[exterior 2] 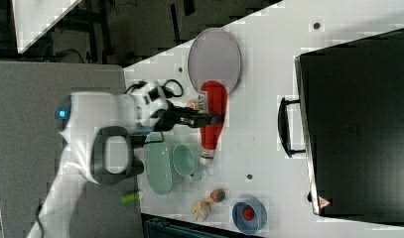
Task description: Pick ketchup from strainer and place it on the table
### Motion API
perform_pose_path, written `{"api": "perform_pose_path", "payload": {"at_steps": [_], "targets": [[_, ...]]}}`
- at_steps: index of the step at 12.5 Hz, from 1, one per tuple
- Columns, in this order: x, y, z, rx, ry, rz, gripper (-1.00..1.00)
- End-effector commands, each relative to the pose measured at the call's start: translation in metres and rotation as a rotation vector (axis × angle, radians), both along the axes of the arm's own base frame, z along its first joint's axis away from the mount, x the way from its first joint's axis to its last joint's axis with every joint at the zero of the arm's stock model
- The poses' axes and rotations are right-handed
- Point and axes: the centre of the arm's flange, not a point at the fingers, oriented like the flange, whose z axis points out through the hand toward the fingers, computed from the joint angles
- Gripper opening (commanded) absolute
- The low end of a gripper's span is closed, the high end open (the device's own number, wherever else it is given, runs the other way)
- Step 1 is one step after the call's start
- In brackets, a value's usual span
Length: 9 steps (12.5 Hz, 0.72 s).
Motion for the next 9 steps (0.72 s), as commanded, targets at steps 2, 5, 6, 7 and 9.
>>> {"api": "perform_pose_path", "payload": {"at_steps": [2,5,6,7,9], "targets": [[-0.023,0.044,-0.061,0.013,-0.028,0.122,0.13],[-0.03,0.05,-0.107,0.047,-0.05,0.11,0.13],[-0.031,0.052,-0.122,0.062,-0.047,0.109,0.13],[-0.032,0.053,-0.138,0.079,-0.034,0.107,0.13],[-0.035,0.054,-0.165,0.11,-0.008,0.1,0.13]]}}
